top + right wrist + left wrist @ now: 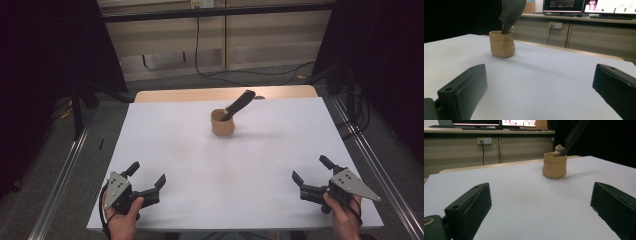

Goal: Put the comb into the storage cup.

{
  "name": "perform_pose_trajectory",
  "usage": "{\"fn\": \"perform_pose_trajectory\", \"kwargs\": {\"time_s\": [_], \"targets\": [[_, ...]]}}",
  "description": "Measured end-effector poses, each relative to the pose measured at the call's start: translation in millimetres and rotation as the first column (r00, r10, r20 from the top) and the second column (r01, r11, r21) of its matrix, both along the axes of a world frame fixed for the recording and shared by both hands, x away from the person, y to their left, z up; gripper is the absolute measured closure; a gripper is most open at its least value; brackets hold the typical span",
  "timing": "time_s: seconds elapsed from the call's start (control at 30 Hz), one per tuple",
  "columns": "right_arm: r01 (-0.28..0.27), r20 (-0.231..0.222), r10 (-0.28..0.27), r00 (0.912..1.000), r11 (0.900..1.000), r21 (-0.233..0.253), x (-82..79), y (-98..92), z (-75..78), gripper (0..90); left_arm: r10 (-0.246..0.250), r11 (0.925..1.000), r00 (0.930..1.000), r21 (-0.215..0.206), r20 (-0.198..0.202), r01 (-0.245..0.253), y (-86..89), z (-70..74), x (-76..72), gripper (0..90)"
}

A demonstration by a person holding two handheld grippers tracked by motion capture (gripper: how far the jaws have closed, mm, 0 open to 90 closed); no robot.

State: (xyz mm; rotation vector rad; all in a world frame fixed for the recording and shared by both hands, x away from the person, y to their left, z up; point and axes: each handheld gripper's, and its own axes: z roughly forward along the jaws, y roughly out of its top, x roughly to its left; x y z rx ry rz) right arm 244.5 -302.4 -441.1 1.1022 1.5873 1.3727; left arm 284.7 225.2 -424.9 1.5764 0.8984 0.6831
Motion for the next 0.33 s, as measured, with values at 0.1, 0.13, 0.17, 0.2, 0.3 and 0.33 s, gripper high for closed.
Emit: {"fn": "perform_pose_trajectory", "kwargs": {"time_s": [0.1,0.13,0.17,0.2,0.3,0.33], "targets": [[-0.002,0.009,0.002,1.0,1.0,0.015,0.5,2.0,0.3,0.0,0.012,0.9999,0.9999,-0.01,-0.003,-0.012,1.4,0.2,1.4,3.5],[0.001,0.007,-0.001,1.0,1.0,0.017,0.7,2.3,0.2,0.0,0.018,0.9998,0.9998,-0.012,-0.003,-0.018,1.9,0.2,1.3,3.5],[0.0,0.005,0.0,1.0,1.0,0.017,1.1,2.0,0.1,0.0,0.021,0.9996,0.9998,-0.02,-0.003,-0.021,2.0,-0.1,1.4,3.4],[0.003,0.004,-0.003,1.0,1.0,0.018,1.8,1.9,-0.1,0.0,0.018,0.9995,0.9998,-0.026,-0.007,-0.018,2.5,-0.2,1.4,3.4],[0.005,-0.004,-0.005,1.0,0.999,0.032,3.6,1.3,-0.7,0.0,-0.011,0.9991,0.9999,-0.041,-0.002,0.011,4.6,2.0,2.6,2.8],[0.002,-0.018,-0.001,0.9998,0.999,0.043,4.6,0.8,-1.5,0.0,-0.002,0.9992,1.0,-0.039,0.004,0.002,5.5,2.5,2.4,2.7]]}}
